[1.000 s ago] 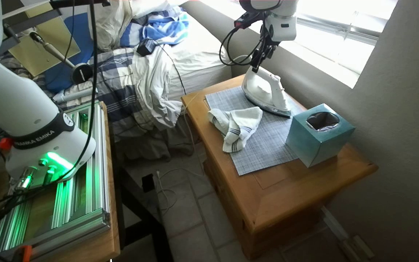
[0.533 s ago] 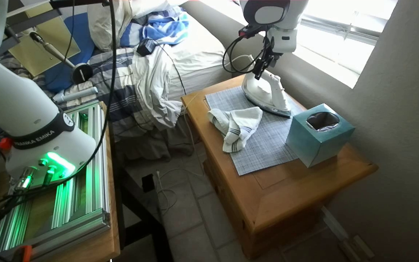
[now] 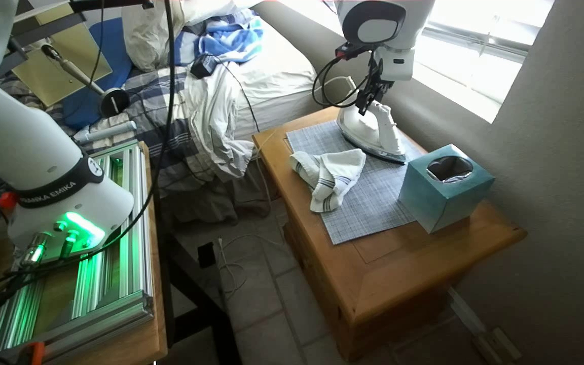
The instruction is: Lift the pressing iron make it face towards the window and move it to the left
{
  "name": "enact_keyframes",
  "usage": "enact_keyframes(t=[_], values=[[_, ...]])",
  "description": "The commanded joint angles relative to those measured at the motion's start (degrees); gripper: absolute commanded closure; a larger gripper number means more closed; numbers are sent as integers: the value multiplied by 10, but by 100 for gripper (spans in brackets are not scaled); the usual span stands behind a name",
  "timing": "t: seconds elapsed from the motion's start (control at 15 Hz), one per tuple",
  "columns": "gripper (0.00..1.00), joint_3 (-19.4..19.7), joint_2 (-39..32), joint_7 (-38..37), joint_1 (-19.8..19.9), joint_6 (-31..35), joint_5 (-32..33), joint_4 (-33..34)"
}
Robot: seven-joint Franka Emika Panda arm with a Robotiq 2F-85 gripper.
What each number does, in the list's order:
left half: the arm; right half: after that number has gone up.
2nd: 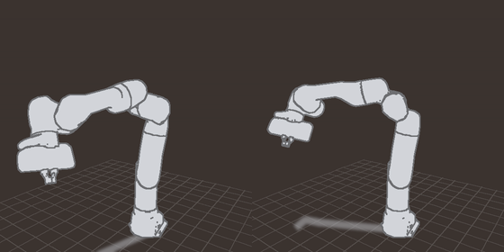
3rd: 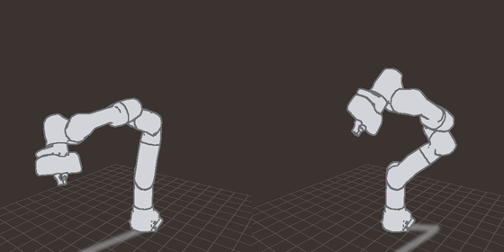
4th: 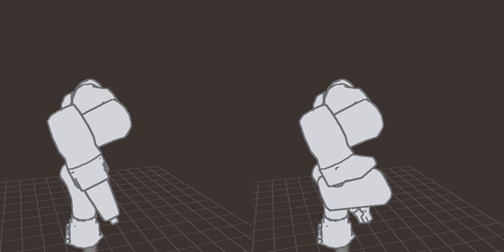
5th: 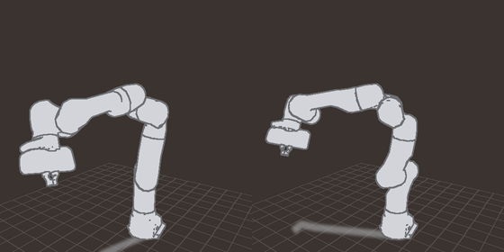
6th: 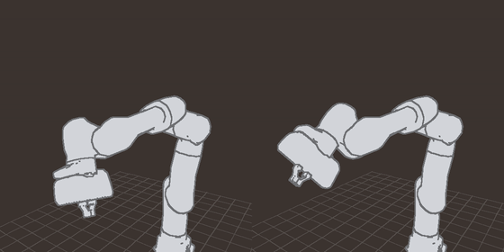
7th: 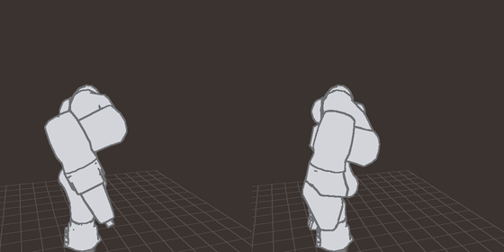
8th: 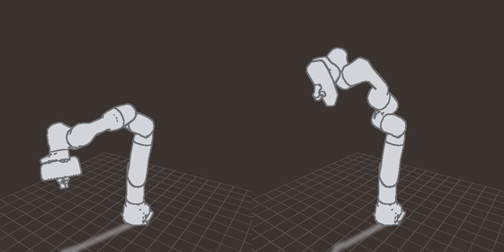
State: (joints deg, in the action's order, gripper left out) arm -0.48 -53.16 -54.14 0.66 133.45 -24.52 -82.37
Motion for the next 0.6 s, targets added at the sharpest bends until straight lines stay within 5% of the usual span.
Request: enact_keyframes(t=[0.0,0.27,0.53], values=[[55,1,-7,-12,1,-1,-5,12],[87,1,14,-9,-1,-3,-2,-13],[88,7,41,-5,-8,-2,7,-49]])
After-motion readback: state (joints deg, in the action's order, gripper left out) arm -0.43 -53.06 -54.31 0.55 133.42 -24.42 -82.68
